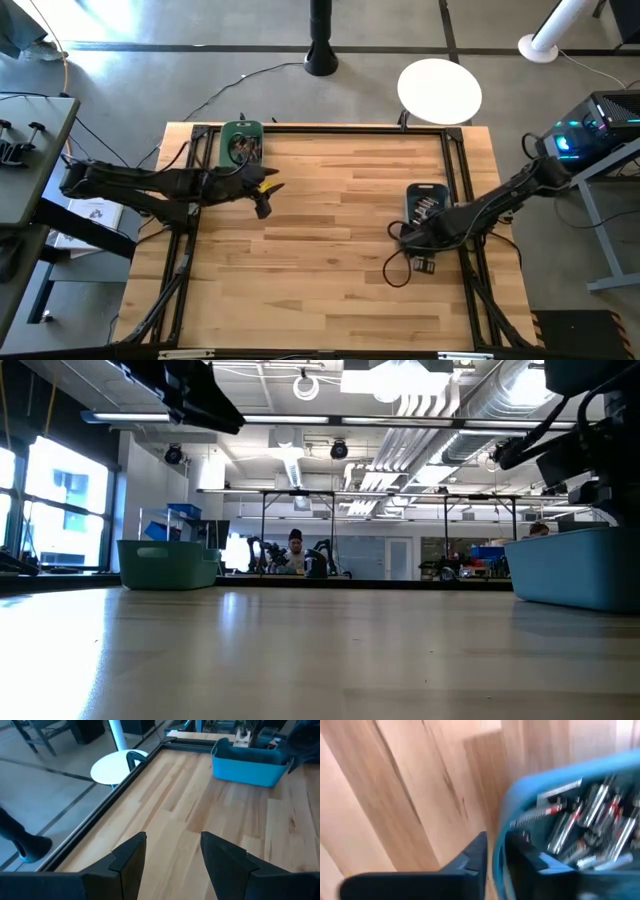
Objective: Sort batteries
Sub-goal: Move the blue bin to the top of the table
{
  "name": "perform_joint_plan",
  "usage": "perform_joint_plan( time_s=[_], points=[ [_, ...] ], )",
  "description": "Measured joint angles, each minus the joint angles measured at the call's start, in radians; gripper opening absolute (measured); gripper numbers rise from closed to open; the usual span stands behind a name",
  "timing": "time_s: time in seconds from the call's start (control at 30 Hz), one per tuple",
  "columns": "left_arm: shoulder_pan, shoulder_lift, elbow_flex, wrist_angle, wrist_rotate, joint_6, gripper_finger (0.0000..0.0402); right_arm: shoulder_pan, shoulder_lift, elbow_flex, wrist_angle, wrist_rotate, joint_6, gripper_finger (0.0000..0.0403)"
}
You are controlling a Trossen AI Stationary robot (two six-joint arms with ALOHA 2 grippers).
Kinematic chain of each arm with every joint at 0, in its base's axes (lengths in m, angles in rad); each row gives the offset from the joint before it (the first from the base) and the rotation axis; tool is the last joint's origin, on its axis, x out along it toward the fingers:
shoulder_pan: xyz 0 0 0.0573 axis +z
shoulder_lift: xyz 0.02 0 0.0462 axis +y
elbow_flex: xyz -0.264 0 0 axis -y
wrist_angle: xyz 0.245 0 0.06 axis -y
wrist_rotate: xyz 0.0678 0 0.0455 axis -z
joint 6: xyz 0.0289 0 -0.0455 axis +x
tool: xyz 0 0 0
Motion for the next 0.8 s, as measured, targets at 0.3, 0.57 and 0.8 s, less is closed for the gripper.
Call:
perform_joint_plan(
  time_s=[0.3, 0.57, 0.8],
  points=[
    [-0.013, -0.018, 0.000, -0.036, -0.025, 0.000, 0.0181, -0.117, 0.055, 0.003, 0.079, 0.005, -0.158, 0.0010],
    [-0.012, -0.018, 0.000, -0.050, -0.025, -0.009, 0.0181, -0.251, 0.062, 0.002, 0.181, 0.054, -0.349, 0.0003],
    [-0.012, -0.017, 0.000, -0.050, -0.025, -0.009, 0.0181, -0.387, 0.064, 0.000, 0.316, 0.062, -0.531, 0.0001]
  ],
)
